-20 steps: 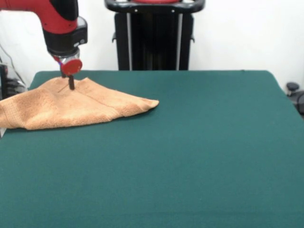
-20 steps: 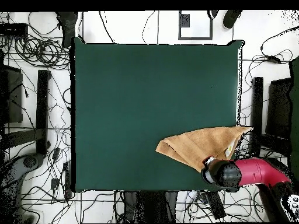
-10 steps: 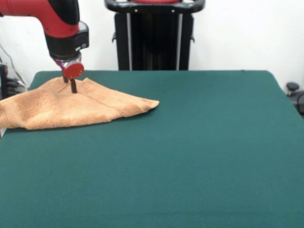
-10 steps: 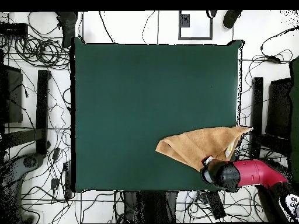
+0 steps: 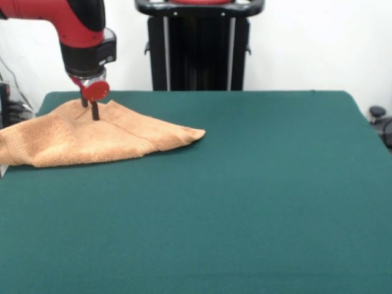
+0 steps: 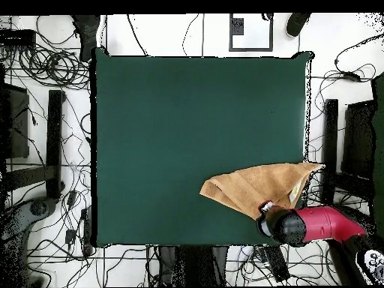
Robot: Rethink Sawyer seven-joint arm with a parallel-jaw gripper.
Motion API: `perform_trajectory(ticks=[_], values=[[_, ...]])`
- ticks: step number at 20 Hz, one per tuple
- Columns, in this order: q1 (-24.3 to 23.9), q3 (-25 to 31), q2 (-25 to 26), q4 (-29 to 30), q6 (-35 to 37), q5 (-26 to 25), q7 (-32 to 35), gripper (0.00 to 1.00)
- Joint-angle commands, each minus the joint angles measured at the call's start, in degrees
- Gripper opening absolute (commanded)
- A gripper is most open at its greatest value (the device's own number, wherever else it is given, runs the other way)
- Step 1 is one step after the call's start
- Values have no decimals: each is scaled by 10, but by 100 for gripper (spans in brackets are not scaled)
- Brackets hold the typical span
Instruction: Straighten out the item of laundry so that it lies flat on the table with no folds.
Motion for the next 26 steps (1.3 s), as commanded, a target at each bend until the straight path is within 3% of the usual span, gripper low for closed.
perform_trajectory(ticks=[1,10,14,26], values=[[42,-18,45,-19,-89,-24,16,100],[49,-33,58,-30,-103,-15,-7,100],[80,-65,55,-34,-140,-26,47,100],[92,-91,59,-33,-170,6,30,100]])
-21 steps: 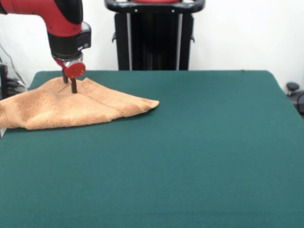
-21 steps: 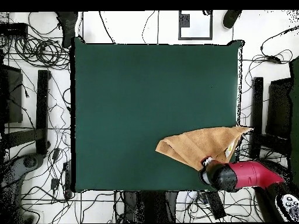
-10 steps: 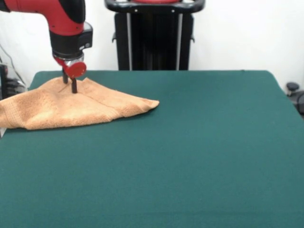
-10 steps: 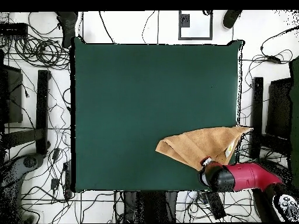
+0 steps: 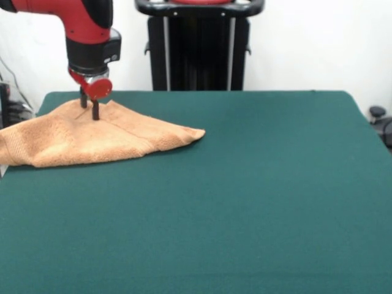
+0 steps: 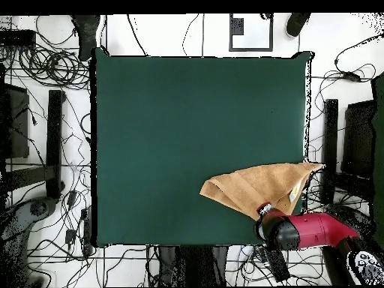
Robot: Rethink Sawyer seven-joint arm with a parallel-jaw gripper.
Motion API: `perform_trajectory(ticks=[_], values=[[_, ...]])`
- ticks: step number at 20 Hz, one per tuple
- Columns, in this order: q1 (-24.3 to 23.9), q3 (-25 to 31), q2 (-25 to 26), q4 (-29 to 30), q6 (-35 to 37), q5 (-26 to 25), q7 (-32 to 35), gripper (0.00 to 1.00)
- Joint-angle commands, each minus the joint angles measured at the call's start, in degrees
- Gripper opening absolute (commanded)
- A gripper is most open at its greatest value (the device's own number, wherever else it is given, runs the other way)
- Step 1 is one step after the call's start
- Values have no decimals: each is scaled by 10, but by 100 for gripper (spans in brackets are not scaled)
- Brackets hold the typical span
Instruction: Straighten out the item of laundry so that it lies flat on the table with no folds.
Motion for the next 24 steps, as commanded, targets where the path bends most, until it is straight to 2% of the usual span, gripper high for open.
perform_trajectory(ticks=[1,6,7,9,20,24], values=[[25,-2,63,-36,-68,7,29,100],[15,4,68,-33,-72,15,10,100],[12,6,69,-32,-71,17,5,0],[41,-25,69,-41,-104,12,52,0],[44,-43,80,-42,-124,46,26,0],[39,-39,69,-32,-122,57,15,0]])
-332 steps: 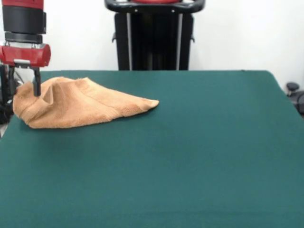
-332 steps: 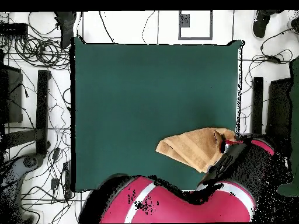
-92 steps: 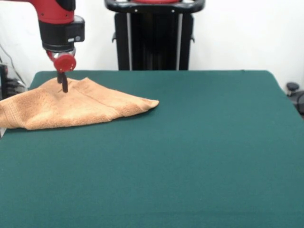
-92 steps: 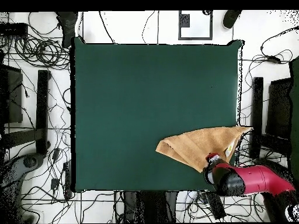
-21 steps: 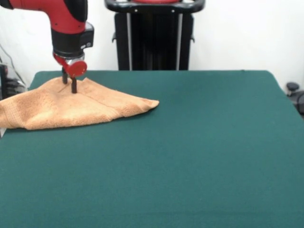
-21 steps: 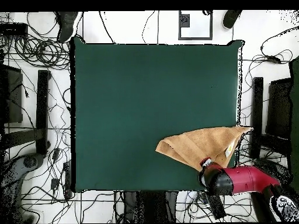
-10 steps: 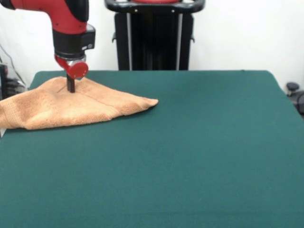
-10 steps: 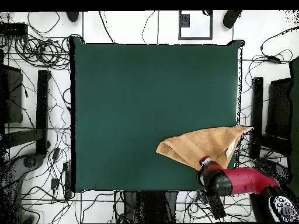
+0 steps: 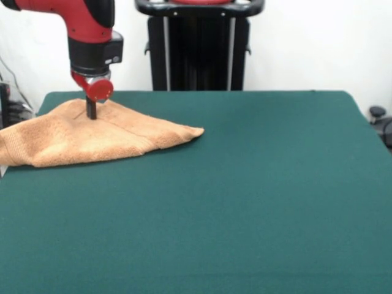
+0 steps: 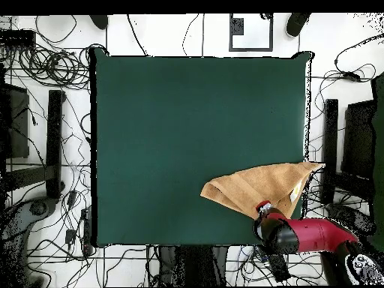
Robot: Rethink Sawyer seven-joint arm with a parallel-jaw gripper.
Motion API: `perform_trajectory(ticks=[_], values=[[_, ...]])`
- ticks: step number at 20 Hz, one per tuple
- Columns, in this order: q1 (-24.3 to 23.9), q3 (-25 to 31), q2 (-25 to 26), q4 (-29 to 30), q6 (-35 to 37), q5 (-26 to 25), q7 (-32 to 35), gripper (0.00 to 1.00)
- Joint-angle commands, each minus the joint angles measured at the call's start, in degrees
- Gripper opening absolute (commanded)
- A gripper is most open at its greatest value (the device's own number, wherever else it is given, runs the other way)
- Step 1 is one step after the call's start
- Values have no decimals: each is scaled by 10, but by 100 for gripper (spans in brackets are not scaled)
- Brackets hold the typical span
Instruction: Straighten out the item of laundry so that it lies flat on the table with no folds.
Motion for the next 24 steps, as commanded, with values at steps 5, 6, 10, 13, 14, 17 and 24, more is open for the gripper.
perform_trajectory(ticks=[5,6,10,13,14,17,24], values=[[16,32,-44,37,34,73,-14,0],[16,34,-53,43,40,79,-18,0],[17,37,-80,59,57,99,-34,0],[11,53,-113,74,92,128,-63,0],[13,55,-123,80,100,137,-65,0],[33,47,-166,103,130,166,-61,0],[27,37,-116,82,69,134,-46,0]])
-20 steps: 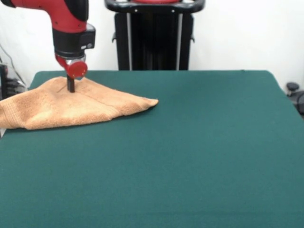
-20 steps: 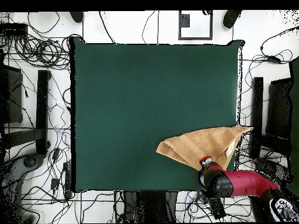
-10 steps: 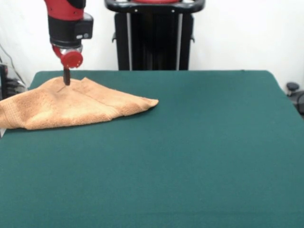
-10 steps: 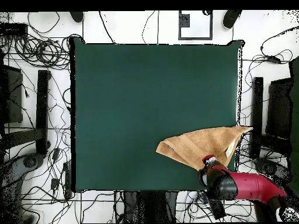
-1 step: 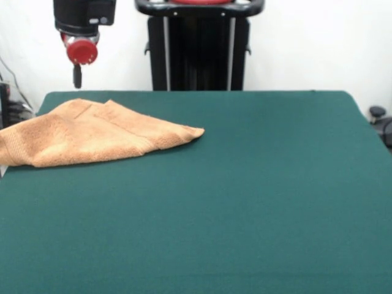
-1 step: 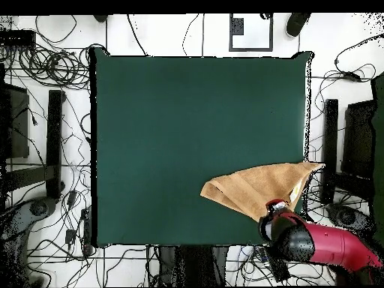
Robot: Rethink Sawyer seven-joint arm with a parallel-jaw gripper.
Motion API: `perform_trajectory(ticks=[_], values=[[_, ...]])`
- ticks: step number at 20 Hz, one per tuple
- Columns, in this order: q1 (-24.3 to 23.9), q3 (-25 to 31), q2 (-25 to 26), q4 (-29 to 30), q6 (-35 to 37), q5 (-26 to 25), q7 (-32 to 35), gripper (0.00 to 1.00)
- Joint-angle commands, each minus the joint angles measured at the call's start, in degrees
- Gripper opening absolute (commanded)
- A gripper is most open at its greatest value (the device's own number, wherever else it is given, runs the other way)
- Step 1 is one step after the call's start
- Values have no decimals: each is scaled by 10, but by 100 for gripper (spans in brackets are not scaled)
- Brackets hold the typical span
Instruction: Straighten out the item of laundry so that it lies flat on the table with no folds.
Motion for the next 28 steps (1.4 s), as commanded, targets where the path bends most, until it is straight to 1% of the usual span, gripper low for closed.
perform_trajectory(ticks=[1,3,6,8,9,10,11,12,16,23,28], values=[[23,33,35,20,1,-3,-44,0],[24,26,54,7,-22,-19,-37,0],[21,25,70,-3,-35,-28,-37,0],[-2,51,72,5,-15,-20,-70,0],[-14,64,73,9,-5,-16,-86,100],[-11,61,75,8,-12,-19,-81,100],[15,31,77,-5,-45,-34,-42,100],[24,20,77,-10,-54,-37,-28,100],[16,25,69,-3,-49,-27,-31,100],[43,3,68,24,-71,-13,13,100],[57,-2,65,39,-81,5,29,100]])
